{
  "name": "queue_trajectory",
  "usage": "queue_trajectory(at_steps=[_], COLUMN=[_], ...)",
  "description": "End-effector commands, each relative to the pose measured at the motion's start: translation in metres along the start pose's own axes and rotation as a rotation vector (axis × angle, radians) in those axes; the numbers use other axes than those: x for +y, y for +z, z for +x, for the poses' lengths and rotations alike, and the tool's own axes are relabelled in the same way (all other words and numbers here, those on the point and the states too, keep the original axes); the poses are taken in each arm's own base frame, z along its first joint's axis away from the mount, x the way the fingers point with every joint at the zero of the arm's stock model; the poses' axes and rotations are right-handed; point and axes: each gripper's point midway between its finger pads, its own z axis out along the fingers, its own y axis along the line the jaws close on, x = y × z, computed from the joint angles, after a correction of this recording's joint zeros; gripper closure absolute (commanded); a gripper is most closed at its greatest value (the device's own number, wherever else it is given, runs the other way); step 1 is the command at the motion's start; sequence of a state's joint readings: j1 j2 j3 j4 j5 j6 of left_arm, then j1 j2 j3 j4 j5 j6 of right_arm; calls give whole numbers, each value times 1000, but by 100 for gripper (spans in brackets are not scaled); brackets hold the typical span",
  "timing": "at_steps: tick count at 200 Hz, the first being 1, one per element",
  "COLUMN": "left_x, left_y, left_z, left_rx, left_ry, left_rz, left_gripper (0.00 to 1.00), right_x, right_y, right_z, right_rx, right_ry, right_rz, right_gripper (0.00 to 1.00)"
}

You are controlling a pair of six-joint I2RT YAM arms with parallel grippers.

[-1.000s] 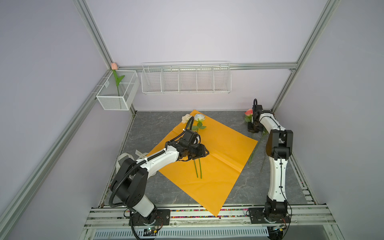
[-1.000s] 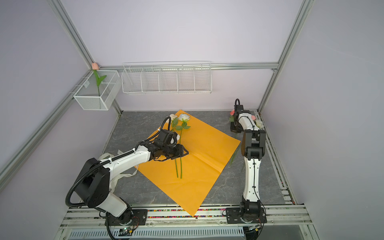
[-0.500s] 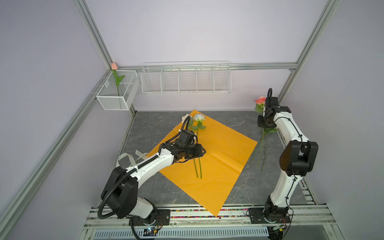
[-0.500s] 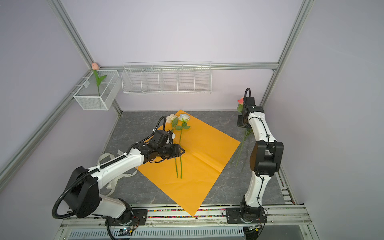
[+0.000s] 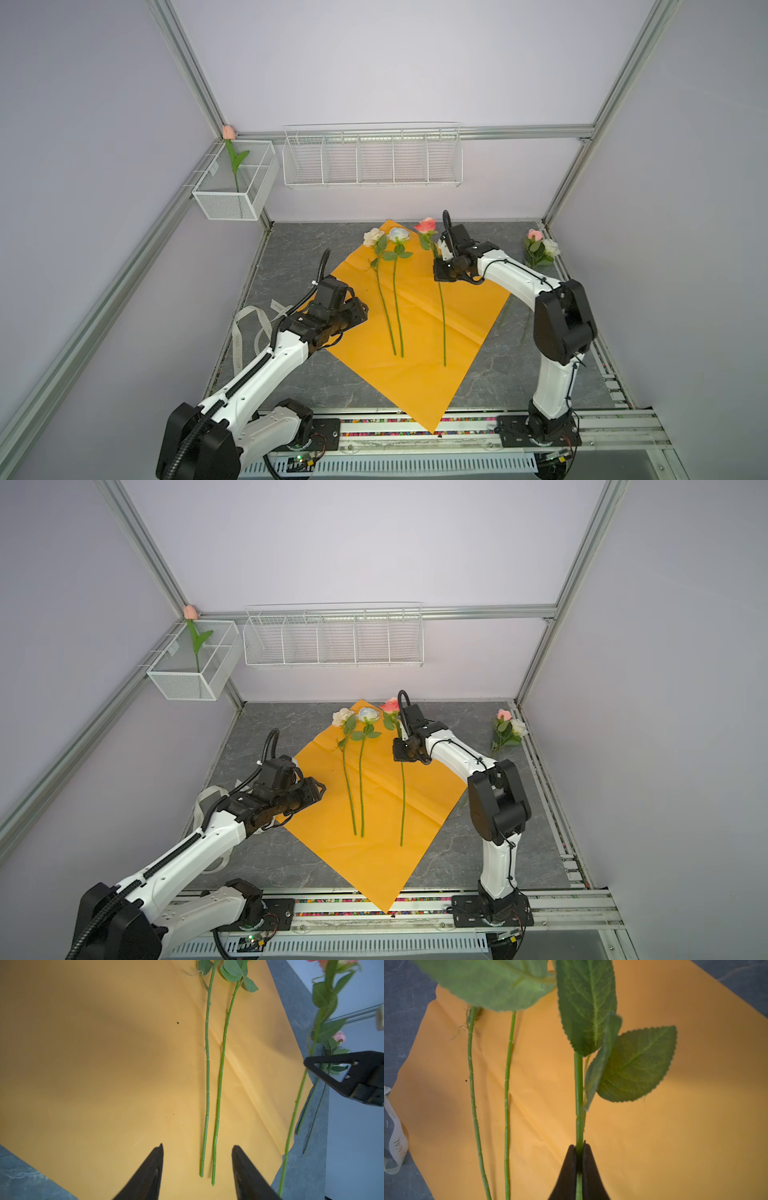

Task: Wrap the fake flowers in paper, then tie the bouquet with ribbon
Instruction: 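Lay the pink rose onto the white roses and open the right gripper, then move the right gripper to the remaining roses and grasp a stem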

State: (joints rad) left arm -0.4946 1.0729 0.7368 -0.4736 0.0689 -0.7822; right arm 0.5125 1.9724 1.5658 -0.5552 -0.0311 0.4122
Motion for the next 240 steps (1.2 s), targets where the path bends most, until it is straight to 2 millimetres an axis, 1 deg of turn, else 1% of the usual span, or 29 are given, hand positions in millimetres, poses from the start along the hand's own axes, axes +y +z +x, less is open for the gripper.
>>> queue_trajectory(at_steps=[1, 24, 39, 64, 70, 98, 117, 134, 141, 144, 156, 169, 190, 199, 208, 210, 212, 214, 216, 219, 221, 227, 228, 229, 234, 235, 236, 238, 240], left_x=[10, 13, 12, 10, 10, 9, 8, 6, 5, 5, 4, 2, -12, -22, -31, -34, -36, -39, -41, -43, -46, -53, -54, -55, -60, -61, -63, -65, -68], left_y=[-6, -6, -7, -9, -10, -9, -8, -7, -6, -6, -5, -5, -5, -3, -1, 0, 1, 1, 2, 4, 4, 7, 8, 8, 10, 11, 11, 12, 13], left_z=[0, 2, 1, -2, -3, -4, -3, -3, -2, -2, -2, -2, -2, -1, 1, 1, 1, 2, 3, 3, 4, 5, 5, 6, 8, 8, 8, 9, 10], left_rx=[-22, -26, -28, -36, -38, -36, -32, -22, -20, -19, -18, -12, 5, 21, 39, 43, 46, 51, 57, 64, 70, 83, 86, 87, 100, 102, 105, 110, 114], left_ry=[-21, -28, -26, -14, -14, -11, -11, -9, -8, -8, -7, -5, 27, 39, 38, 38, 38, 39, 39, 39, 40, 43, 44, 45, 53, 55, 57, 64, 72], left_rz=[-31, -31, -30, -32, -34, -31, -25, -18, -17, -16, -12, -4, 57, 107, 156, 167, 178, 191, 203, 217, 229, 251, 255, 258, 271, 273, 275, 278, 282], left_gripper=[46, 46, 46, 46, 46, 46, 46, 46, 46, 46, 46, 46, 46, 45, 45, 45, 45, 45, 45, 45, 45, 45, 45, 45, 45, 45, 45, 45, 45], right_x=[36, 60, 68, 87, 87, 102, 105, 97, 98, 101, 106, 105, 76, 51, 19, 16, 5, 3, -11, -18, -32, -57, -57, -67, -88, -88, -96, -101, -114], right_y=[8, 31, 44, 63, 68, 75, 85, 82, 80, 79, 66, 47, 11, -6, -21, -24, -28, -30, -34, -38, -40, -49, -49, -51, -59, -59, -61, -62, -65], right_z=[-24, -22, -23, -29, -27, -24, -14, -8, -7, -7, -11, -19, -37, -45, -49, -49, -48, -48, -47, -49, -45, -43, -43, -41, -39, -39, -37, -35, -32], right_rx=[-92, -27, -15, -2, 17, 37, 71, 83, 77, 76, 51, 13, -48, -76, -116, -123, -129, -134, -136, -146, -143, -148, -148, -145, -144, -144, -142, -138, -135], right_ry=[-22, -39, -54, -31, -17, -20, 10, 30, 25, 21, 8, -7, -2, 21, 36, 38, 44, 45, 58, 67, 81, 110, 110, 120, 144, 144, 155, 160, 172], right_rz=[-49, -76, -53, -109, -103, -104, -116, -78, -90, -111, -142, -149, -100, -55, 0, 3, 16, 20, 38, 48, 72, 111, 111, 127, 156, 156, 169, 177, 199], right_gripper=[92, 92, 92, 92, 92, 90, 88, 86, 83, 79, 68, 66, 65, 64, 64, 64, 64, 62, 61, 61, 61, 61, 61, 61, 61, 61, 61, 61, 61])
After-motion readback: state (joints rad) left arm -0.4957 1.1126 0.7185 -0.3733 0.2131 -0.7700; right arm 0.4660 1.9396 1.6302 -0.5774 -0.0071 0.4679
